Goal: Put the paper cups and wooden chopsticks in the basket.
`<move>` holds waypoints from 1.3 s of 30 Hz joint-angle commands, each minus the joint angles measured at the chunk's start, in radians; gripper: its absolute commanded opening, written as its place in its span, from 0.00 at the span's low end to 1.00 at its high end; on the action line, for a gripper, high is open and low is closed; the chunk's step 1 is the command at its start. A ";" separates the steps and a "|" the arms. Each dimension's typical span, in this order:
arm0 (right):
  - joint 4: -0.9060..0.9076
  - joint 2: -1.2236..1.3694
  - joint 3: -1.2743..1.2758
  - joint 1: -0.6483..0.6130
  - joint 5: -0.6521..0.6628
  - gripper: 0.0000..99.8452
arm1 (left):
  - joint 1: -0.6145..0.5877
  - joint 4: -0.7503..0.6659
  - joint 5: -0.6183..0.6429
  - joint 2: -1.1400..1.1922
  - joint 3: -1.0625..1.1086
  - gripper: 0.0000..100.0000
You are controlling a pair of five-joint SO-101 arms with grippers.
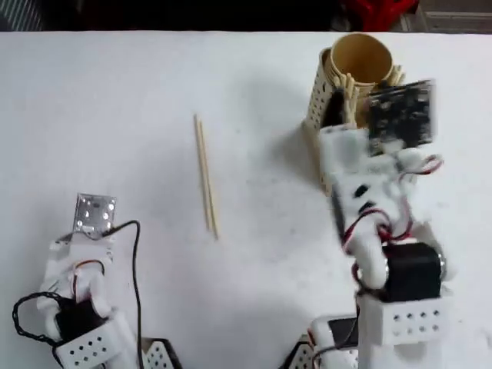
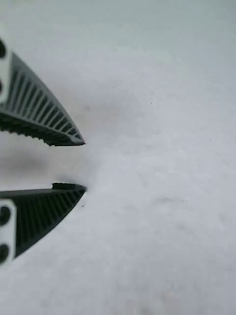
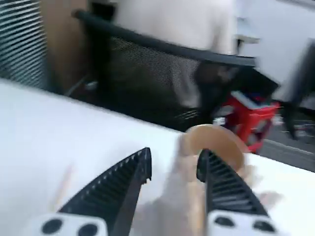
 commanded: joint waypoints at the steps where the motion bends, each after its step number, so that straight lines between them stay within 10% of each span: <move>1: 0.104 0.114 -0.072 -0.202 0.011 0.14 | -0.007 0.006 -0.005 -0.007 -0.003 0.14; 11: 0.039 0.711 -0.078 -0.443 0.003 0.15 | -0.007 0.006 -0.005 -0.007 -0.003 0.14; 21: -0.269 1.078 -0.078 -0.446 0.003 0.15 | -0.007 0.006 -0.005 -0.007 -0.003 0.14; 39: -0.309 1.253 -0.078 -0.268 0.003 0.14 | -0.007 0.006 -0.005 -0.007 -0.003 0.14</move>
